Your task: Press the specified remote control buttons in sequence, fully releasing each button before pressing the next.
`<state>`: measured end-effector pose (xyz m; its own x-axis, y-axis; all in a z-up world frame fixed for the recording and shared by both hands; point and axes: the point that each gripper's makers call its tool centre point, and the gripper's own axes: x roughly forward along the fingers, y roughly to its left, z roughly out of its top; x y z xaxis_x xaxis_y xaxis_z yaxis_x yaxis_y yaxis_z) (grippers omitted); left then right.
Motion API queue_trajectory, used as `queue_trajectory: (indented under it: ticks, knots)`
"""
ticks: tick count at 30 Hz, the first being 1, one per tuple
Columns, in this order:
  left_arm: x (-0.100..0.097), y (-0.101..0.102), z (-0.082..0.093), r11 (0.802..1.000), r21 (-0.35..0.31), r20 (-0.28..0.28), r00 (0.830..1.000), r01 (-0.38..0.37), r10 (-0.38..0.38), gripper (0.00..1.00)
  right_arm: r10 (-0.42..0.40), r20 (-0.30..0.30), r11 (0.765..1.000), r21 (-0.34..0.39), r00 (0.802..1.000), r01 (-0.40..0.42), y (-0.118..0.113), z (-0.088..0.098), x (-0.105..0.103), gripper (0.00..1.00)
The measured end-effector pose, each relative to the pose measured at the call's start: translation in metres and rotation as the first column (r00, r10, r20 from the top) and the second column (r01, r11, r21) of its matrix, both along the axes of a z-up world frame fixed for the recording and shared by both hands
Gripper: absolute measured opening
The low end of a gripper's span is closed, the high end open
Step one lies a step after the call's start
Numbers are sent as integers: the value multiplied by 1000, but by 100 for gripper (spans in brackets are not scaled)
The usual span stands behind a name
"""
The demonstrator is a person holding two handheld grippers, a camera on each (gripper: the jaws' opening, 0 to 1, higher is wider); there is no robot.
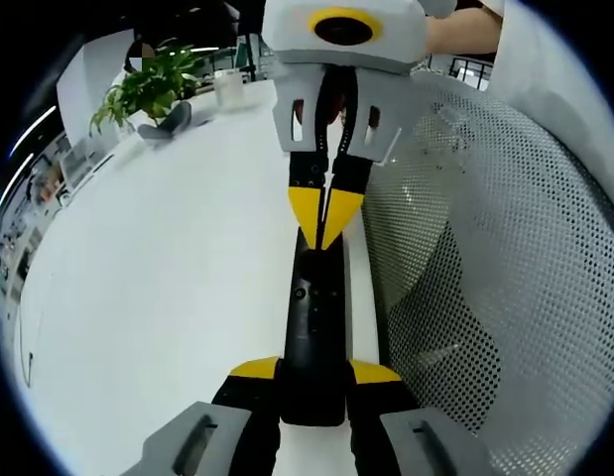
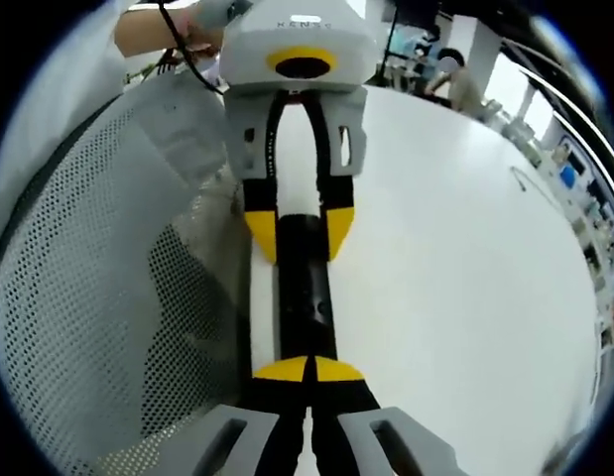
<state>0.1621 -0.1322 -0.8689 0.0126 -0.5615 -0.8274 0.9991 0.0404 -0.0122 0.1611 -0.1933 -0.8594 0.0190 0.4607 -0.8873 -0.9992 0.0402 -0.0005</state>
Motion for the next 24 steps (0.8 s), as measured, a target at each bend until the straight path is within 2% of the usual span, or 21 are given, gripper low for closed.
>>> queue_trajectory:
  ticks: [2,8,12,15,17,20,22,24]
  knots:
    - [0,0,0,1000,1,0,1000,1,-1,24,33,7,999,-27,999,-33,0,-1,-1,0]
    - [0,0,0,1000,-10,-1,1000,3,-3,24,153,95,982,-127,984,-140,3,-3,-1,0]
    - [0,0,0,1000,-10,-1,1000,2,-2,24,131,80,983,-137,988,-119,3,-4,0,0]
    - [0,0,0,1000,-11,0,1000,3,-3,24,63,52,992,-113,997,-56,3,-3,1,0]
    - [0,0,0,1000,-10,0,1000,5,-5,24,76,62,991,-111,995,-69,2,-3,0,0]
    - [0,0,0,1000,-5,1,1000,5,-5,24,38,67,996,-79,997,-33,2,-3,1,0]
    - [0,0,0,1000,-3,3,1000,0,0,24,-11,55,1000,-8,998,11,4,-1,2,0]
    - [0,0,0,1000,-12,3,1000,-11,11,24,-114,4,987,117,994,112,4,1,3,0]
